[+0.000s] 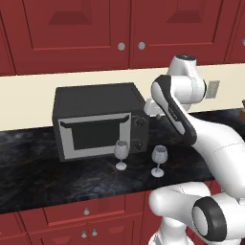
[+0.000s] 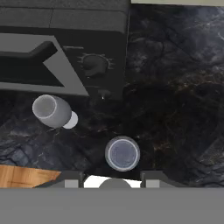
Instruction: Retrieve the wine glasses from the counter and place one next to each plate.
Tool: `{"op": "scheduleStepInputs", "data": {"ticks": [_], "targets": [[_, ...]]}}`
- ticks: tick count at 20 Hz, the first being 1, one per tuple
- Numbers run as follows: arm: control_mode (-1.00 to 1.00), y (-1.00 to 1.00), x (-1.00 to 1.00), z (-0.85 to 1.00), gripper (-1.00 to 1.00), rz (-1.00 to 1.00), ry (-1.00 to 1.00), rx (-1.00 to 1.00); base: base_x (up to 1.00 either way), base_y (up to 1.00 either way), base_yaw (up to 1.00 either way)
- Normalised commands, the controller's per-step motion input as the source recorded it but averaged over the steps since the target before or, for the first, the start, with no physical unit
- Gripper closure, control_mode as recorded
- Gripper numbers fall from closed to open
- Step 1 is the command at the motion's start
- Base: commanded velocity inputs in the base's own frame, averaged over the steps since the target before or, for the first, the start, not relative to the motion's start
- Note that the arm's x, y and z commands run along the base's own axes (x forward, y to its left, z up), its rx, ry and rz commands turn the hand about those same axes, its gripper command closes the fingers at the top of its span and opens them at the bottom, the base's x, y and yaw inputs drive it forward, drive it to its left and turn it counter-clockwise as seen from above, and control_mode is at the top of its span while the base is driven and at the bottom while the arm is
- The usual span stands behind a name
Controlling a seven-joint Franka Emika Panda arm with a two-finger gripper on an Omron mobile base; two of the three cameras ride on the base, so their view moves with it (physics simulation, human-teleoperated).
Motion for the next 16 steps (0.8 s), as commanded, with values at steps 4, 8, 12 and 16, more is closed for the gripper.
{"op": "scheduleStepInputs", "data": {"ticks": [4, 8, 12, 16], "targets": [[-1.00, 0.00, -0.19, -0.07, -1.00, 0.00, 0.00, 0.00, 0.00, 0.00, 0.00], [-1.00, 0.00, -0.49, -0.14, -1.00, -0.01, 0.00, 0.00, 0.00, 0.00, 0.00], [-1.00, 0.00, -0.53, 0.00, -1.00, -0.28, -0.01, 0.00, 0.00, 0.00, 0.00], [-1.00, 0.00, -0.42, 0.00, -1.00, -0.42, -0.05, 0.00, 0.00, 0.00, 0.00]]}}
